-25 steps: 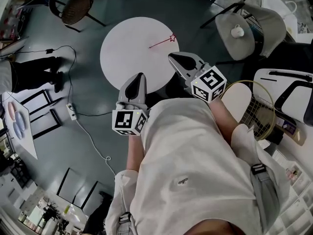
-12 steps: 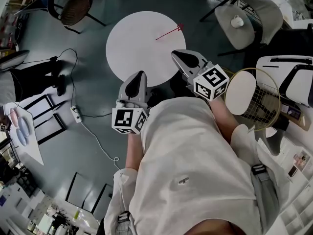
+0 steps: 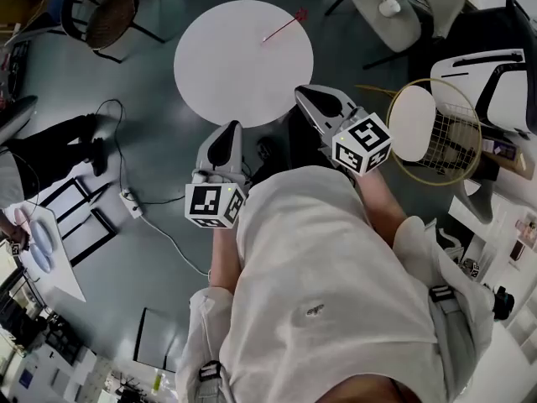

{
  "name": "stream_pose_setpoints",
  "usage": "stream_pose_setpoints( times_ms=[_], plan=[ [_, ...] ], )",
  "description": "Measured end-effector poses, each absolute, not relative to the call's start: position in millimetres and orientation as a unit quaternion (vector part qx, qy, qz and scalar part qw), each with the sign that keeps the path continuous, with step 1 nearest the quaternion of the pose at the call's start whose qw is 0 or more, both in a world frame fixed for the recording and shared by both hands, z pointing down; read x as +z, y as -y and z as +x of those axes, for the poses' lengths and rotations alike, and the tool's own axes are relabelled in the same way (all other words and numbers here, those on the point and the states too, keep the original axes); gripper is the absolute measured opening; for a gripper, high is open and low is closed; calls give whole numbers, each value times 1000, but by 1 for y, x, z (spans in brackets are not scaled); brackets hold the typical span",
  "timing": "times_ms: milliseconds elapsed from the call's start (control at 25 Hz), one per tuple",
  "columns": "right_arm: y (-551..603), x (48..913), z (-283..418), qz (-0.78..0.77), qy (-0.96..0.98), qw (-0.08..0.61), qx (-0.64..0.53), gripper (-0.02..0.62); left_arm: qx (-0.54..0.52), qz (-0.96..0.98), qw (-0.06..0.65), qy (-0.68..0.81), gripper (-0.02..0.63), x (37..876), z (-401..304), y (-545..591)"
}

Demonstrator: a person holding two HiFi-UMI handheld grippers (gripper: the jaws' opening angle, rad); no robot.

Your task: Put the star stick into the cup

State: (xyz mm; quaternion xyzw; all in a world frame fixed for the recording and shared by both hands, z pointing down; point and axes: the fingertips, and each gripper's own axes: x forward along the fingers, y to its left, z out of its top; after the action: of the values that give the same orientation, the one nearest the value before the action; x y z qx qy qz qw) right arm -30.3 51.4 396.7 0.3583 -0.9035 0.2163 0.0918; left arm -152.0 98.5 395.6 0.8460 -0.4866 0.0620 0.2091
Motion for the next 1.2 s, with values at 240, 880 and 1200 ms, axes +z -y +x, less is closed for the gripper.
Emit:
stream_pose_setpoints(
  times_ms=[240,880,1200],
  plan=[
    [-87,404,-23,400,883,93,226,9,74,867,210,445,9,409,-151,-115],
    [-97,378,-34,387,894,102,203,6,34,861,186,472,9,381,-174,-112],
    [-76,374,-32,378,900,109,186,6,46,849,195,488,9,391,-182,-94]
  ],
)
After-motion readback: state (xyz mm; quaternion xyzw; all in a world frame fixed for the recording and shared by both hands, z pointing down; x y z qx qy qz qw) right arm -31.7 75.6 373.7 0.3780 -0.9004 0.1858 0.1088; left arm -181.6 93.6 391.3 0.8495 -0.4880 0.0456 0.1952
